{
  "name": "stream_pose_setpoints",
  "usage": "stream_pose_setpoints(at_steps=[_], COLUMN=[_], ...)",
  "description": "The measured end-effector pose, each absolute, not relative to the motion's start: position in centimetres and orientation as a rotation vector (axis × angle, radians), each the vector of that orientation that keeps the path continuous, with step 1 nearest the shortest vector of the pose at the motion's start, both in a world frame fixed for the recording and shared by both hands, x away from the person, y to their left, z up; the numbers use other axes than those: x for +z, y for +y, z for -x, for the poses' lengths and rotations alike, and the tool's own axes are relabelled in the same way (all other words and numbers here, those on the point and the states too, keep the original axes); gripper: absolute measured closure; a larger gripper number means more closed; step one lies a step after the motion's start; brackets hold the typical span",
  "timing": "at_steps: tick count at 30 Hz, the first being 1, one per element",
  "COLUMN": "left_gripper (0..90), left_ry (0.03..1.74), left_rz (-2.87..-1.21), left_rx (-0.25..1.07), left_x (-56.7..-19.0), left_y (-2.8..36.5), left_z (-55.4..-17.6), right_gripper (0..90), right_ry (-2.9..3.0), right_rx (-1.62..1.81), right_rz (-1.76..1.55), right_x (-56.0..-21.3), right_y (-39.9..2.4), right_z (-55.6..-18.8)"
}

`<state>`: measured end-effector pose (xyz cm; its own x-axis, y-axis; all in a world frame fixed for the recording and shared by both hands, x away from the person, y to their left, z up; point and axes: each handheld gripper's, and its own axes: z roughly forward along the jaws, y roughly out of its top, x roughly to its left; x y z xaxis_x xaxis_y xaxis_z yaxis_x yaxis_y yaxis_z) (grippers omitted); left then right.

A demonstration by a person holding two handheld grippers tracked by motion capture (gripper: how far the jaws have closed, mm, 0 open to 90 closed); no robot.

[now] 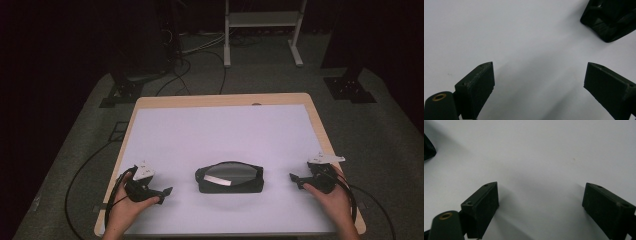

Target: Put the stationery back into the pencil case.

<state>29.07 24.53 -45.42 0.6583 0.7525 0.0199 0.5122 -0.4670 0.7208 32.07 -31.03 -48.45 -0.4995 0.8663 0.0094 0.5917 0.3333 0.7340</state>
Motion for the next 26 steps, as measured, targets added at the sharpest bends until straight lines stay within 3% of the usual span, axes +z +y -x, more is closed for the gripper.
stream_pose_setpoints(at_steps=[26], left_gripper=[7.8], left_ry=[1.062], left_rz=[-2.187], left_rx=[0.452], left_x=[-47.4], left_y=[25.7], left_z=[-29.7], right_gripper=[12.8], right_ry=[2.219], right_rx=[0.977], right_rz=[-1.288], right_x=[-48.5], right_y=[-31.0], right_z=[-32.1])
